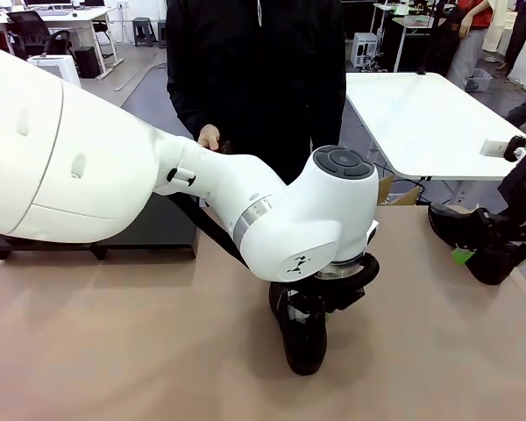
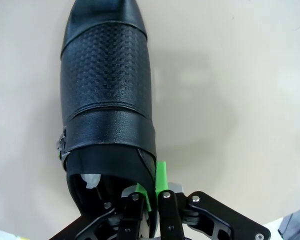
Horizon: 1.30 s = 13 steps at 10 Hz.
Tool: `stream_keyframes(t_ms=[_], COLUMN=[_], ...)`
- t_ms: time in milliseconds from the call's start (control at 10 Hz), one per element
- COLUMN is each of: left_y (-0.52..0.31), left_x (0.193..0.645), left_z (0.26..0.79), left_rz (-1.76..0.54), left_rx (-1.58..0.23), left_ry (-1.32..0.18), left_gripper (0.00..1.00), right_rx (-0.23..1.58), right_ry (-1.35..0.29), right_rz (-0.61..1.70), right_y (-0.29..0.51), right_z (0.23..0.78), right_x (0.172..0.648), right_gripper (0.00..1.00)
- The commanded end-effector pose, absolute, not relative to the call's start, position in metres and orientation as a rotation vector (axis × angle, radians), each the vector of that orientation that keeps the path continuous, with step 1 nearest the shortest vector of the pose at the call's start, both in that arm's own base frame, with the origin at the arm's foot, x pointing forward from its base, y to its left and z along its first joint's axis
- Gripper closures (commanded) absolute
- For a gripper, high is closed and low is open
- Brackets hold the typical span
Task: Organize the shoes by placing them on the stand.
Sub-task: Place the Shoe from the middle of the table onto the Shoes Stand.
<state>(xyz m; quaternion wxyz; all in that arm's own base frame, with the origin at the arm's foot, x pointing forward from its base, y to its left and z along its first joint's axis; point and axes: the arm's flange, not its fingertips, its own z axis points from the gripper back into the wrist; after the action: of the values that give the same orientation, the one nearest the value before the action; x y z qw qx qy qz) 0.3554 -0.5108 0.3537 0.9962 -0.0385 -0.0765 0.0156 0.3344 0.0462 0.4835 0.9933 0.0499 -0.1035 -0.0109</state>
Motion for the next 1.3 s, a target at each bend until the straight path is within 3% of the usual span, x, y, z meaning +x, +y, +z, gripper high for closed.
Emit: stream_keyframes(t_ms=[0,300,500,800,1200], left_y=[-0.513,-0.507,-0.49,-0.418,-0.31], left_x=[0.354,0.351,0.333,0.305,0.322], left_z=[0.348,0.352,0.406,0.503,0.534], left_rz=[0.053,0.037,-0.02,-0.07,-0.126], left_rx=[-0.043,-0.032,-0.127,-0.128,0.004], left_ry=[-0.16,-0.158,-0.168,-0.336,-0.513], left_gripper=[1.0,1.0,1.0,1.0,1.0], right_rx=[0.113,0.113,0.113,0.113,0.113], right_ry=[-0.206,-0.206,-0.206,-0.206,-0.206], right_rz=[-0.03,-0.03,-0.03,-0.03,-0.03], right_y=[0.046,0.046,0.046,0.046,0.046], right_z=[0.484,0.484,0.484,0.484,0.484], right_x=[0.336,0.336,0.336,0.336,0.336], right_gripper=[0.0,0.0,0.0,0.0,0.0])
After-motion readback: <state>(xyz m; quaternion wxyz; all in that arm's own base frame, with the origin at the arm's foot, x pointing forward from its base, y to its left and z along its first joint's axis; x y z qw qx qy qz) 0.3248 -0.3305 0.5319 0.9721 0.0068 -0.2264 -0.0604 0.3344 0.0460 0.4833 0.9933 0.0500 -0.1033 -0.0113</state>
